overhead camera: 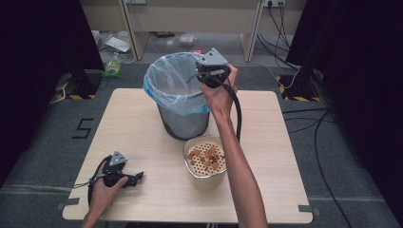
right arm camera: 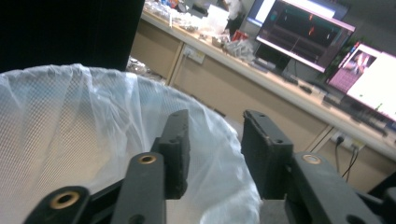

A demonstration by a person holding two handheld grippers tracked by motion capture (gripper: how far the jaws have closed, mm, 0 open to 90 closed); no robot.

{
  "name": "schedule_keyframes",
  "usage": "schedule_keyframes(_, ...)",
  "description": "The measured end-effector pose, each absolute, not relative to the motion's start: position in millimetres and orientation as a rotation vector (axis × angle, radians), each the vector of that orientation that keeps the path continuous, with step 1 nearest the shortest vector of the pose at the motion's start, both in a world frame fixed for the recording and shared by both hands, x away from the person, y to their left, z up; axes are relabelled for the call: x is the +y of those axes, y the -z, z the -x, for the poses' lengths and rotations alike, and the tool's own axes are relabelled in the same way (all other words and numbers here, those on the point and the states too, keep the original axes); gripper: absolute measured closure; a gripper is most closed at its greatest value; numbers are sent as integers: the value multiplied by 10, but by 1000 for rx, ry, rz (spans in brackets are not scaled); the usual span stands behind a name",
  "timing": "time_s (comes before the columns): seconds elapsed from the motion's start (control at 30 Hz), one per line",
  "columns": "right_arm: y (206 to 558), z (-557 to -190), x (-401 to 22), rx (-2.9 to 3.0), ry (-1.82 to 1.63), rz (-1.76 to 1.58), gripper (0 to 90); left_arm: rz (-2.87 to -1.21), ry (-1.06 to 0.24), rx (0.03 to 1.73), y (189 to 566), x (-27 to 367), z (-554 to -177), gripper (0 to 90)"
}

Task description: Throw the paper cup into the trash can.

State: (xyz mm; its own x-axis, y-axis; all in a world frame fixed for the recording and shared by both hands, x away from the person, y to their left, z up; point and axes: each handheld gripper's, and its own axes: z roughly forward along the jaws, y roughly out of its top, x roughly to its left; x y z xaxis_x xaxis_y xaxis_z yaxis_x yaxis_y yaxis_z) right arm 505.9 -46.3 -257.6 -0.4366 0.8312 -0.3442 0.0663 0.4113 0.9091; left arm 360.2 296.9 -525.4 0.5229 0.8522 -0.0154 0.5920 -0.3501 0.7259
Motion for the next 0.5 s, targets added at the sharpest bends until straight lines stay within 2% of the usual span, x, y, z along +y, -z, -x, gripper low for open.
schedule_keyframes(0.33,2681,-4818,-1044,1834,-1157,-882,444,-2072,-484,1173,5255,2967,-3601,0)
schedule_keyframes(0.5,2722,-4726,-1267,1830,-1183,-929,421,-2072,-484,1173,5255,2968,-3601,0)
